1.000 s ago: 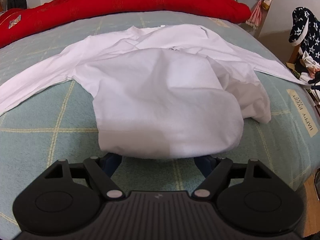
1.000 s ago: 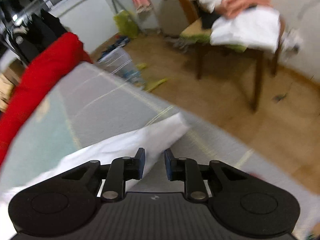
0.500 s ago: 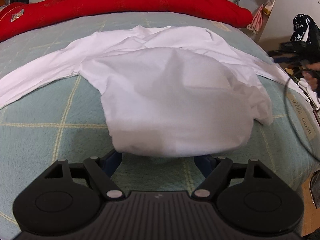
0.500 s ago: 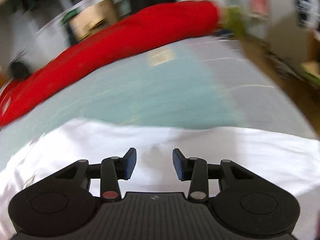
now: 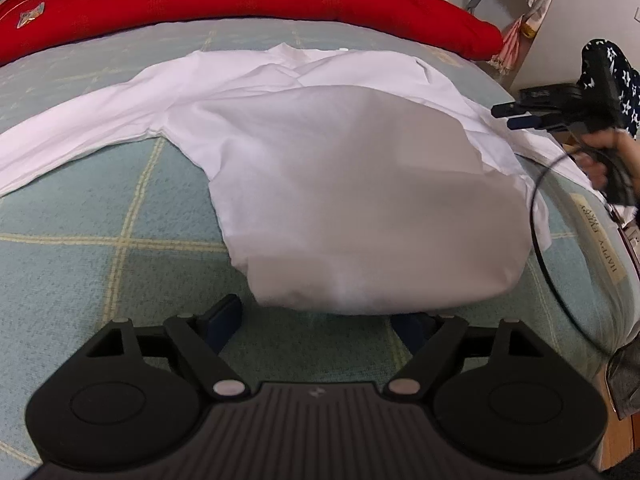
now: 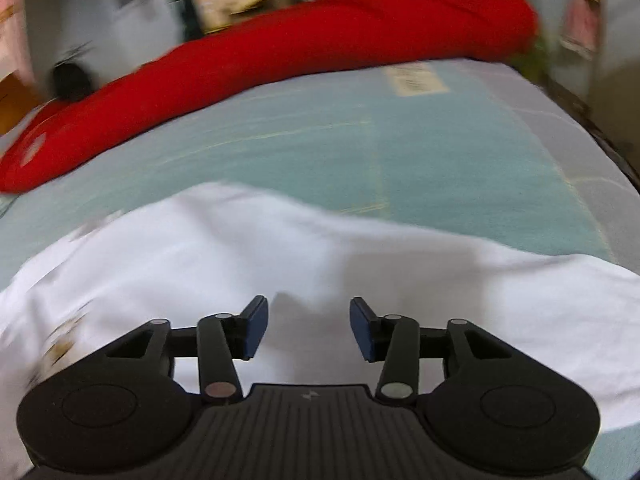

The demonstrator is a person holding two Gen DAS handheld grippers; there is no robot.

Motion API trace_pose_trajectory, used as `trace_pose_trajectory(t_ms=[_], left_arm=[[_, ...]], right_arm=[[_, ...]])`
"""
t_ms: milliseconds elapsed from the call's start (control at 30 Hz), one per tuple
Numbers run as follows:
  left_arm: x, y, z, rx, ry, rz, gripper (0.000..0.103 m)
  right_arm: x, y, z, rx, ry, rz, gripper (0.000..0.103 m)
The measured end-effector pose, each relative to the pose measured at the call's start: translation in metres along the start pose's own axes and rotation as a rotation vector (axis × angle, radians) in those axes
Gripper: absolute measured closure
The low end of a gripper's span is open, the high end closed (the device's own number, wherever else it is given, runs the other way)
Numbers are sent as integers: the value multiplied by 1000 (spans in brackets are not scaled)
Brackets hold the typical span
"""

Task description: Fold clothes

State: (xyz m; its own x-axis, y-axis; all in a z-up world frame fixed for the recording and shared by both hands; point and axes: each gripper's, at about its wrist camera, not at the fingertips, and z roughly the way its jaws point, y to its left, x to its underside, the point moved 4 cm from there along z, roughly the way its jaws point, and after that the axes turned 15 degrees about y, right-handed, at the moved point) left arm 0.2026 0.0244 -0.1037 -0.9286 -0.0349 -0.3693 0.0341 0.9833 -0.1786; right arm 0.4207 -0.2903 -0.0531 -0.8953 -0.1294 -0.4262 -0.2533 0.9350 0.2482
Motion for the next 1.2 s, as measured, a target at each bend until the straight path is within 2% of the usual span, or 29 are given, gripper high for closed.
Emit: trace_pose_trajectory(t_ms=[100, 267, 433, 533, 633, 700, 733, 833, 967, 1067, 1200], left_arm=[[2, -2, 0, -7, -2, 17, 20], [5, -3, 1, -9, -9, 41, 19], [16, -8, -3, -26, -15, 69, 19], [26, -13, -6, -34, -16, 87, 19], [37, -17, -9, -32, -22, 122, 18], [43, -20, -11, -43, -33, 154, 18], [46, -22, -12, -50, -39, 171, 18], [51, -27, -23, -80, -76, 212, 21], [48, -42, -50, -127, -192, 317, 32], [42, -59, -56, -197, -231, 429, 32], [38, -93, -48, -268, -254, 603, 29]], right_arm=[[25, 30, -18, -74, 9, -70, 38], [74, 70, -38, -167, 28, -140, 31], [131, 93, -49, -208, 15, -148, 24], [164, 100, -45, -193, 25, -138, 20], [199, 107, -34, -168, 73, -141, 15], [218, 112, -33, -145, 42, -156, 2], [224, 115, -33, -142, 31, -163, 0], [238, 124, -31, -70, -1, -177, 0], [248, 134, -29, 12, -21, -201, 0], [251, 135, -28, 36, -22, -213, 0], [250, 132, -28, 23, -27, -193, 0]])
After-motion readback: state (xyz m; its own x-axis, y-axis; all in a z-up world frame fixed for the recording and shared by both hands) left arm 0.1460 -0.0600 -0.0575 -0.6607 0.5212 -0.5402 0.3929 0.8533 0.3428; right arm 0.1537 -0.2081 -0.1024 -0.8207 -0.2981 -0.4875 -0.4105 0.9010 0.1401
